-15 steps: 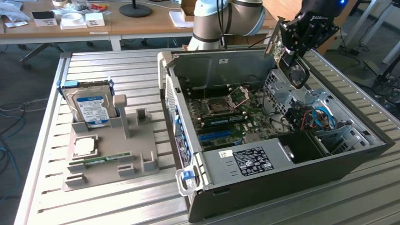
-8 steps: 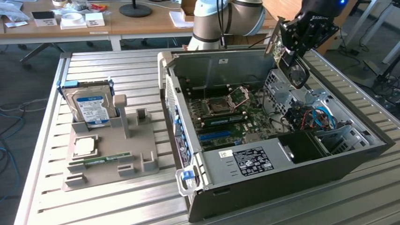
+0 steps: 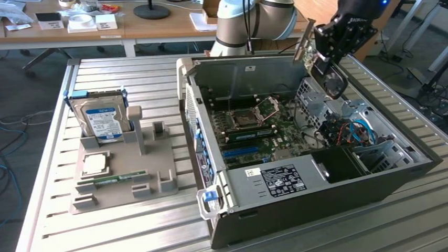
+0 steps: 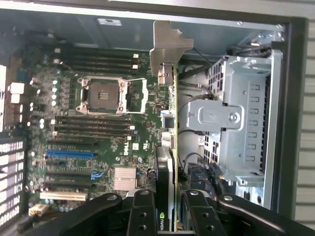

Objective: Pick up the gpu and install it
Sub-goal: 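Insert the gpu into the slot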

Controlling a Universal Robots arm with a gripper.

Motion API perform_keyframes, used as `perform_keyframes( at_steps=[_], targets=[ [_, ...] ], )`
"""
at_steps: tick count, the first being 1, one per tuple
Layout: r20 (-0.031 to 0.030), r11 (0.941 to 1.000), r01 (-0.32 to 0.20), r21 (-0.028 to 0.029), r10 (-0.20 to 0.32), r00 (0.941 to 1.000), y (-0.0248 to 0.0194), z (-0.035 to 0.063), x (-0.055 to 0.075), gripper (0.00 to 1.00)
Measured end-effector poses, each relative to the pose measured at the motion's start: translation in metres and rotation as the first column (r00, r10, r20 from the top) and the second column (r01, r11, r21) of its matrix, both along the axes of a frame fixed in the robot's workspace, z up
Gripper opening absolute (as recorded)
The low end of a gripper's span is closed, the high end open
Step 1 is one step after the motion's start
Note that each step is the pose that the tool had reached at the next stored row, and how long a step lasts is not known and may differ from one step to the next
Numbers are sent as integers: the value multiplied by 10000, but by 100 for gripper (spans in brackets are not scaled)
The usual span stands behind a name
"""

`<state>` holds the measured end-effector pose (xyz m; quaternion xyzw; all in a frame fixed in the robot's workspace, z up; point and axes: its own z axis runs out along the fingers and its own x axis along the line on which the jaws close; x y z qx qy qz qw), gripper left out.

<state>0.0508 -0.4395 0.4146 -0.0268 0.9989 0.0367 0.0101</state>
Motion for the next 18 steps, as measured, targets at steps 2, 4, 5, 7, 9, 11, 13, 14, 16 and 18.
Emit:
perform_keyframes(
  at_steps=[2,4,5,7,9,11,13,14,16,18],
  targets=[
    [0,9994,-359,1,359,9994,0,-1,0,27],
    [0,9974,-719,1,719,9974,0,0,0,27],
    [0,9959,-910,0,910,9959,0,0,0,27],
    [0,9919,-1272,1,1272,9919,0,0,0,27],
    [0,9868,-1622,0,1622,9868,0,0,0,27],
    [0,9799,-1993,0,1993,9799,0,0,0,27],
    [0,9722,-2344,0,2344,9722,0,0,0,27],
    [0,9678,-2518,-1,2518,9678,0,0,0,27],
    [-1,9581,-2864,-2,2864,9581,0,0,0,27],
    [0,9468,-3217,0,3217,9468,0,0,0,27]
  ],
)
